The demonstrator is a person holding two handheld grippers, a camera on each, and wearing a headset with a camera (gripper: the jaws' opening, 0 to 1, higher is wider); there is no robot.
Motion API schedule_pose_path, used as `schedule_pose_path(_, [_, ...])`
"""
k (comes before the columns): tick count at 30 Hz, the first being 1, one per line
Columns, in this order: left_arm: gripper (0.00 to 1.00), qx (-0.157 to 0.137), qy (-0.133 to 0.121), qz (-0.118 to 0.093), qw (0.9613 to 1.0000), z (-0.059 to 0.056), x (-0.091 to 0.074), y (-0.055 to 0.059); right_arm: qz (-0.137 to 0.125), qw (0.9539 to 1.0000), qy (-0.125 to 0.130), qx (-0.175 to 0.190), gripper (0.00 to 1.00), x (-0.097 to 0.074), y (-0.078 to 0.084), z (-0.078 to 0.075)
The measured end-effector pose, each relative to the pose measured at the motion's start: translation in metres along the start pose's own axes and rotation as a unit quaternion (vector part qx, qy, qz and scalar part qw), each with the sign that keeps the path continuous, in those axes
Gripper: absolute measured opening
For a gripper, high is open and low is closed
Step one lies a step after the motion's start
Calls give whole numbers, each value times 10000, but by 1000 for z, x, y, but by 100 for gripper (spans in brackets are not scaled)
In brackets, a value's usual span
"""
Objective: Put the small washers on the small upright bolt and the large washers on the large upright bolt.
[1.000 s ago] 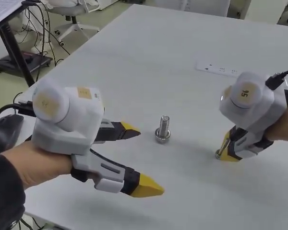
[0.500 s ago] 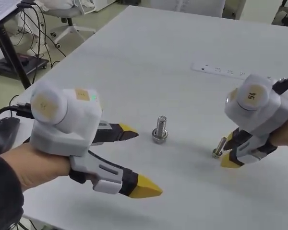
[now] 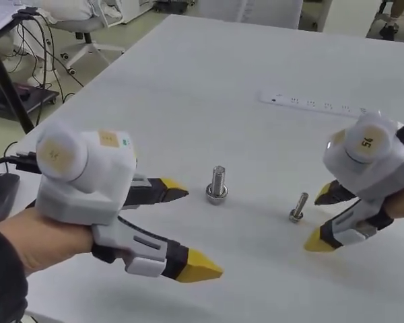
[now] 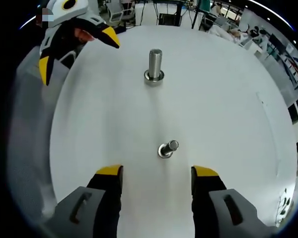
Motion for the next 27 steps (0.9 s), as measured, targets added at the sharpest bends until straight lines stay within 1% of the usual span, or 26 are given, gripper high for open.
schedule_pose_path(3, [80, 9, 6, -7, 10000, 0, -1, 0, -232, 9997, -39, 114, 66, -2, 1, 5])
schedule_pose_path(6, [80, 27, 12, -8, 10000, -1, -1, -1, -340, 9993, 45, 139, 74, -3, 3, 9])
schedule_pose_path(9, [80, 37, 15, -27, 10000, -1, -3, -3, -424, 9989, 116, 168, 78, -7, 5, 13])
schedule_pose_path(10, [80, 43, 15, -28, 10000, -1, -3, -3, -516, 9984, 142, 204, 80, -8, 5, 15])
schedule_pose_path(11, [80, 47, 16, -29, 10000, -1, -3, -3, -543, 9982, 142, 214, 80, -10, 6, 16])
schedule_pose_path(14, [80, 46, 0, -55, 10000, 0, -5, -4, -779, 9964, 181, 295, 82, -15, 5, 23])
schedule_pose_path(20, [80, 29, -44, -105, 9999, 0, -9, -7, -1002, 9939, 274, 360, 84, -23, 6, 35])
schedule_pose_path(23, [80, 11, -64, -124, 9999, 0, -11, -7, -1224, 9912, 279, 418, 84, -26, 7, 42])
schedule_pose_path(27, [80, -22, -106, -167, 9998, -1, -16, -7, -1385, 9886, 337, 485, 84, -29, 9, 49])
Point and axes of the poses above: the centre of the closed fingertips' face, and the gripper's own axes: x roughly forward along the fingers, z roughly to its left, y roughly out of its underside, the point moved 10 cm from there along -x, roughly backward along the fingers, and after that the axes turned 11 degrees about -y, right-handed, at the moved point
